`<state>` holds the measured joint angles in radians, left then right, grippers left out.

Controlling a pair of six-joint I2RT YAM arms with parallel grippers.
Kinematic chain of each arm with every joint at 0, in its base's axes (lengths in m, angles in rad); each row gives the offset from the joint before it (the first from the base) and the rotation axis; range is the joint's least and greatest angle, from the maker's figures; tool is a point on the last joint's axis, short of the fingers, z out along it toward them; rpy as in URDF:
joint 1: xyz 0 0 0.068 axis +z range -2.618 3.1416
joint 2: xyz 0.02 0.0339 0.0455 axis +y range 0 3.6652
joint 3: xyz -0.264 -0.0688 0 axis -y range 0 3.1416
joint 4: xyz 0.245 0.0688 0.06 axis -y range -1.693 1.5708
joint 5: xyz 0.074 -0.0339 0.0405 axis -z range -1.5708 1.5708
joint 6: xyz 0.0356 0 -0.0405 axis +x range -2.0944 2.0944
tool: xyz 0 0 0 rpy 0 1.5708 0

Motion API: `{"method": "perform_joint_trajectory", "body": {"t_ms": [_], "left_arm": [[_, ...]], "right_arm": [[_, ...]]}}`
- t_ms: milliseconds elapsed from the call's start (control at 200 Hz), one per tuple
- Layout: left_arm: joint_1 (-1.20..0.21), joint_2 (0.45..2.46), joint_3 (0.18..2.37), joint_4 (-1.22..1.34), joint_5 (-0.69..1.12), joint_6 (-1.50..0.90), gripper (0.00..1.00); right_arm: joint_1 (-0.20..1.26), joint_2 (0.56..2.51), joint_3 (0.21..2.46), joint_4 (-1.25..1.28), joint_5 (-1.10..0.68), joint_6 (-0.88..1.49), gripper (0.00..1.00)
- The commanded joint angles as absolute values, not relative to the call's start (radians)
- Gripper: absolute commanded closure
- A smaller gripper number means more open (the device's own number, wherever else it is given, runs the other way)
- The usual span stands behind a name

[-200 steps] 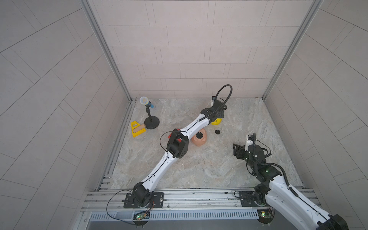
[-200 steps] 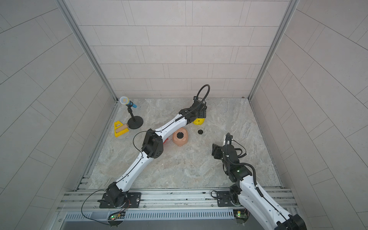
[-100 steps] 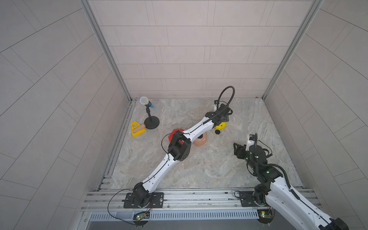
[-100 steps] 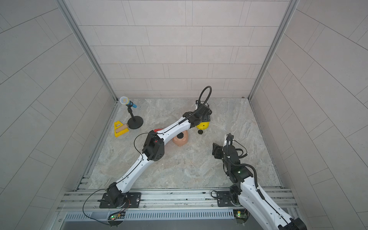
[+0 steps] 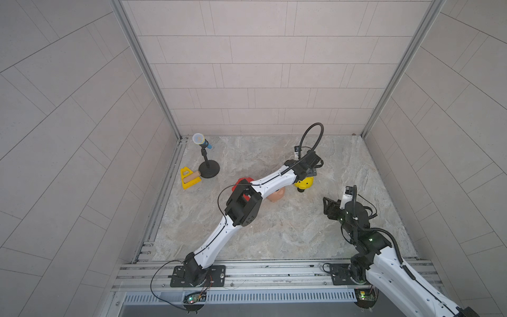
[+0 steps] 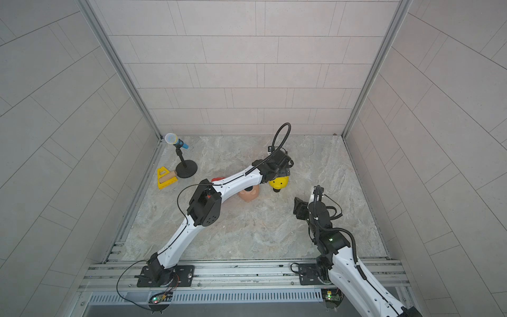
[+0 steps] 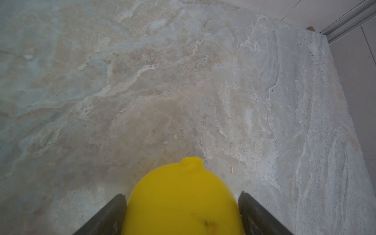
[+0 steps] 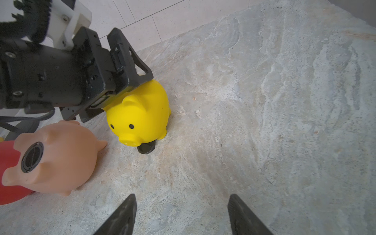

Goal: Close piggy banks
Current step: Move the piggy bank to the center of the board.

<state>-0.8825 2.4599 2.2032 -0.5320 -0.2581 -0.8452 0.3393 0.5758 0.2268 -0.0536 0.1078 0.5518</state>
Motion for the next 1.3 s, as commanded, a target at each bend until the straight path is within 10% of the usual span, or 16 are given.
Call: {"method": "perform_joint_trajectory", "body": {"t_ms": [0,1296], "left_arm": [[-0.901,2.441,2.152,-0.607,-0.217,-0.898,0.10],[-0.907,2.256,2.049,-0.557,-0.205,-0.897,0.05]], "right_arm": [[0.336,0.569,0.216,-0.066,0.131,0.555,0.28],[0.336,0.592,0.213,-0.040,0.097,0.546,0.15]]}}
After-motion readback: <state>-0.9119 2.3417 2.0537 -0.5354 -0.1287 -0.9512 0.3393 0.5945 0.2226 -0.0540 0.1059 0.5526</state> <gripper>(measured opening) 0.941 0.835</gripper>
